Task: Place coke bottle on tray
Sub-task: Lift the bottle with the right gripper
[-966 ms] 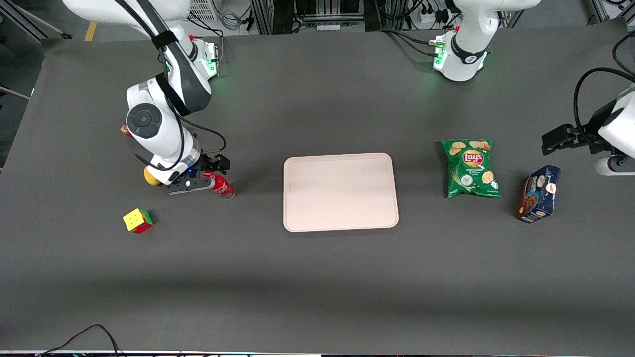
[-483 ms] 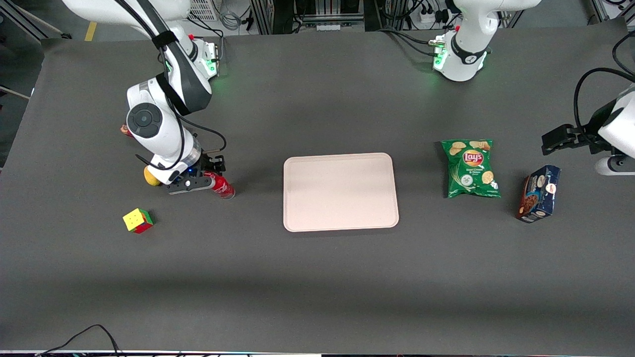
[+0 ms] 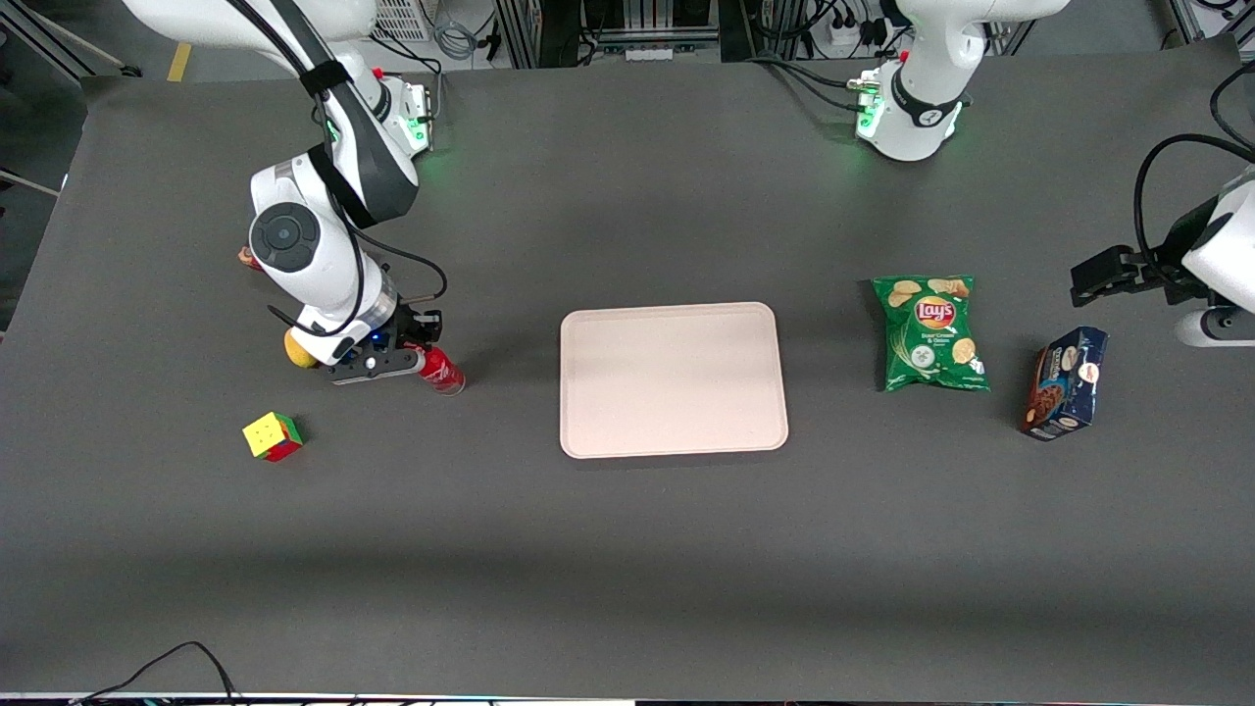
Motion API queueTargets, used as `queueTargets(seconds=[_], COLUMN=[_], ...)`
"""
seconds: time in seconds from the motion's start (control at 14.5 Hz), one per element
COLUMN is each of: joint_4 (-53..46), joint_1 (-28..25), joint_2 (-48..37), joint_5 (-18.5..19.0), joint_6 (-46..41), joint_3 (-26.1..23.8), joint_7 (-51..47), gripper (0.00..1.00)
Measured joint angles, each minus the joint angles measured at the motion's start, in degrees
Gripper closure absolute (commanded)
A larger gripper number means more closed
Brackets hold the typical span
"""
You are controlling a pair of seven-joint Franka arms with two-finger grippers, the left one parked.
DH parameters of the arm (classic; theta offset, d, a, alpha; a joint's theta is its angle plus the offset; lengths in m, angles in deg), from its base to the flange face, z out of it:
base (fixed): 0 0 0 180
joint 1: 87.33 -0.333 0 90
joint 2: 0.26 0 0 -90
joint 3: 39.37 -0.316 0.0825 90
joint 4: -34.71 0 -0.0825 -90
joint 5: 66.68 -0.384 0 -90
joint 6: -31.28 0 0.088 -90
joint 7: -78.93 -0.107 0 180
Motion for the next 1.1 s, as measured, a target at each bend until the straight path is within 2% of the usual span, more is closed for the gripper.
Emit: queueTargets(seconds=[0.21, 0.41, 0.69, 1.1], joint_4=[-1.9, -9.1, -20.0, -30.1], joint_1=[0.0, 0.0, -0.1, -1.4], joint_2=[-1.6, -4.2, -6.1, -3.9], joint_5=[0.0, -0.1, -3.8, -4.7], joint_6=[-3.4, -14.9, -27.4, -31.0], joint_3=[0.0, -0.1, -0.8, -7.0], joint_7=[0.0, -0.1, -0.5, -10.9], gripper=[1.0, 1.0, 1.0, 1.0])
